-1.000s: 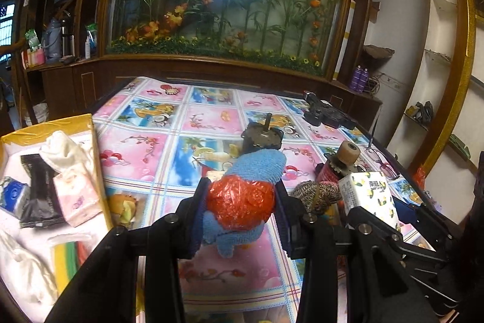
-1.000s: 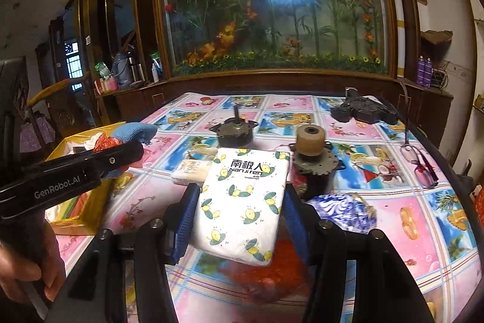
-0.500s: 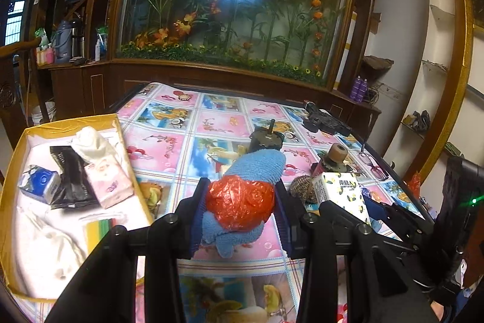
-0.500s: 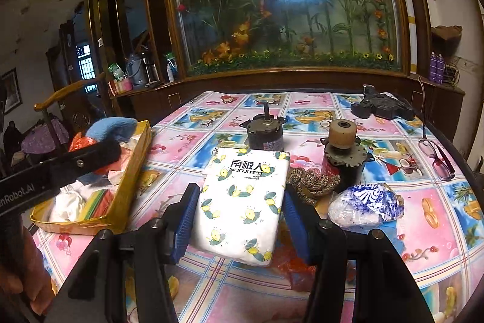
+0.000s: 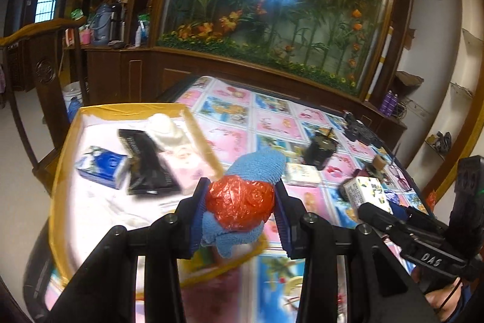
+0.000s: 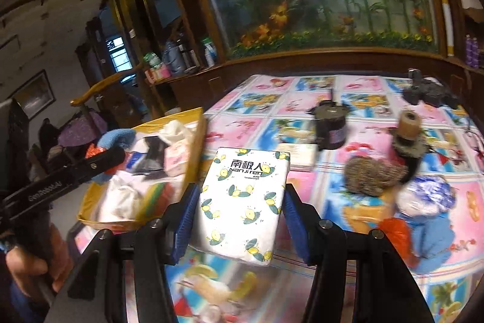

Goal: Organize soft objects
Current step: 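Lower the knit item and tissue pack into the yellow box and open both tools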

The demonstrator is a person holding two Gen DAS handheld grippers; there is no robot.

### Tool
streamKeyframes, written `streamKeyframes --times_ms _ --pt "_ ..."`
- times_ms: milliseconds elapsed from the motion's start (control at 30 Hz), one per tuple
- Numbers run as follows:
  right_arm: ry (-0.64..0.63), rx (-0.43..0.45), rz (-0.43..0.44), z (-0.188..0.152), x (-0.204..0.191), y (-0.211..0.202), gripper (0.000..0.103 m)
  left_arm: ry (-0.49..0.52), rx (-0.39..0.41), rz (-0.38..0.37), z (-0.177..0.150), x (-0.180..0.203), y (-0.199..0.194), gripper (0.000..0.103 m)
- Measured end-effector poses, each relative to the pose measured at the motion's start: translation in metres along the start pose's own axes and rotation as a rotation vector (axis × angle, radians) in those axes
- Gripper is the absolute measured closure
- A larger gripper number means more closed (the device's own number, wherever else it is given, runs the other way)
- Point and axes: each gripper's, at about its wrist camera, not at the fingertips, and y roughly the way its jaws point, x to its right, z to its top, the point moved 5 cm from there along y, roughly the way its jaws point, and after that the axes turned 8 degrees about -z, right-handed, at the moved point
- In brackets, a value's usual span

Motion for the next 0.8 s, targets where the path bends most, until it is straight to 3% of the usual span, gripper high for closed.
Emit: streamKeyframes --times_ms 133,367,667,800 --pt "-0.020 -0.055 0.110 0.023 -0.038 0.016 0.044 -0.032 -0.036 0.034 0.017 -0.046 -0.006 0.065" --pt "-0.100 -0.153 0.190 0.058 -0.108 0.065 0.043 -0.092 -0.147 0.125 0.042 -0.126 0.015 0.065" --pt "-0.102 -0.272 0.192 0.082 -0.163 0.163 0.043 -0.197 -0.276 0.182 0.054 -0.191 0.077 0.065" --pt "-0.084 -0.321 0.180 0.080 -0.175 0.202 0.043 -0.228 -0.287 0.200 0.054 -0.207 0.088 0.064"
